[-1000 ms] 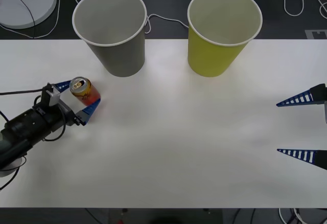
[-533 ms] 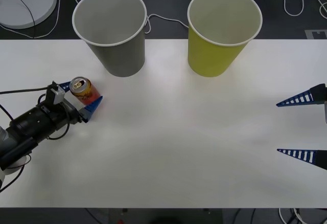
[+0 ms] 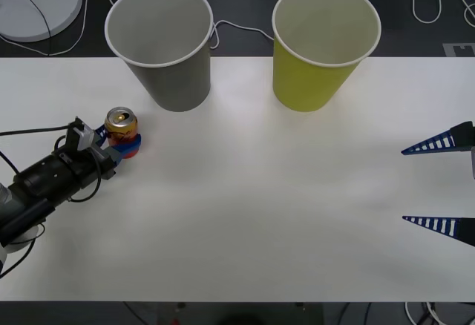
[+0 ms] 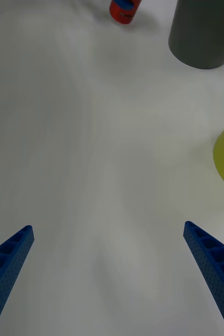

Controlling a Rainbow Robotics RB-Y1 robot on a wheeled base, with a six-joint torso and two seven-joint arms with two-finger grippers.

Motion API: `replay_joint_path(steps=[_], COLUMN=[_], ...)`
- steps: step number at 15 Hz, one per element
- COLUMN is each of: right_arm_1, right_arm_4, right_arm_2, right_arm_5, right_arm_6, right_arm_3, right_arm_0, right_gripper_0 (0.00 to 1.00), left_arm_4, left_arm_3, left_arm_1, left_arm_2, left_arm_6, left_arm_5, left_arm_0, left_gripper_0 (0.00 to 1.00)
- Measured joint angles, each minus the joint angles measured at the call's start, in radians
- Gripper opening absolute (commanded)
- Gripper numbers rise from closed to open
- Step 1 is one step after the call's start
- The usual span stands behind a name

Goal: Put the can into the green bin and the plastic bottle into the gray bin

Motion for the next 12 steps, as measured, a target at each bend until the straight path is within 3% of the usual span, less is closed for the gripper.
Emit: replay_joint_path(steps=[6,12], right_arm_1=[0.000,0.000], right_arm_4=[0.000,0.000], right_arm_2=[0.000,0.000], right_arm_5=[0.000,0.000], right_arm_6=[0.000,0.000], right_arm_3=[0.000,0.000], right_arm_0=[0.000,0.000], right_gripper_0=[1.00,1.00], left_arm_4=[-0.139,-0.343], left_arm_3=[-0.122,-0.502], left_arm_1=[0.001,0.032], left_arm_2=[0.062,0.088], left_arm_6=[0.044,0.403], left_arm_5=[0.000,0.022], left_arm_0=[0.047,0.235], left_gripper_0=[0.00,0.00])
